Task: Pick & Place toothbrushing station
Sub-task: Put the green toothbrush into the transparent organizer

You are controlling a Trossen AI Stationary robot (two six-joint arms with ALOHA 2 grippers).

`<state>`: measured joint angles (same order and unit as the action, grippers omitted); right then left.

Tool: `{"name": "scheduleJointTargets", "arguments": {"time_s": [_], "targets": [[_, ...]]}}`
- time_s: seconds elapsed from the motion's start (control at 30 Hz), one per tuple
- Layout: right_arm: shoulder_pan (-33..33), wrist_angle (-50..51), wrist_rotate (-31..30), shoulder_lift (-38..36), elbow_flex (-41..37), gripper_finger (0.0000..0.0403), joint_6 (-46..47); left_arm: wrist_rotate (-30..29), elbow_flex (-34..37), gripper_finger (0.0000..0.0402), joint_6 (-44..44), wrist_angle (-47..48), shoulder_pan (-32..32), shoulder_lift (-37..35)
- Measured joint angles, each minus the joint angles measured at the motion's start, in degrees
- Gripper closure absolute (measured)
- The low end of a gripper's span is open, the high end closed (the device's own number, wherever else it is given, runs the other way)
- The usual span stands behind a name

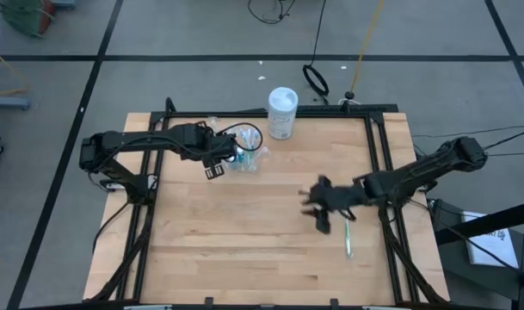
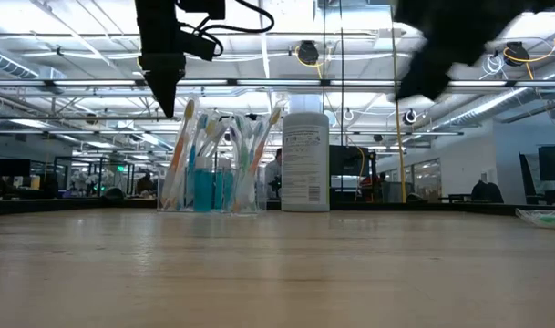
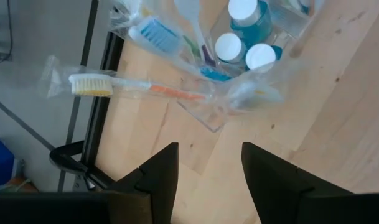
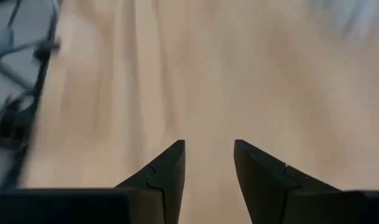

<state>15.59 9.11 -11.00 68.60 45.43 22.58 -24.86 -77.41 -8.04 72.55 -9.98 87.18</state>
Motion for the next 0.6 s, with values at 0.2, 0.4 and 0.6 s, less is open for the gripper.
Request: {"name": "scheduleJointTargets", "arguments": {"time_s": [0.2, 0.4, 0.6], "targets": [[10.6, 23.9, 9.3, 0.7, 0.0, 0.0271, 38.6, -0.6, 0.0, 0.022, -0.9, -2.4, 0.0, 0.0], [18.2, 44.5, 4.2, 1.4, -0.1, 0.0271, 60.4, -0.7, 0.0, 0.022, -0.9, -4.0, 0.0, 0.0], [18.5, 44.4, 0.9, 1.5, -3.1, 0.0271, 69.8, -0.7, 0.0, 0.022, -1.1, -4.1, 0.0, 0.0]]}}
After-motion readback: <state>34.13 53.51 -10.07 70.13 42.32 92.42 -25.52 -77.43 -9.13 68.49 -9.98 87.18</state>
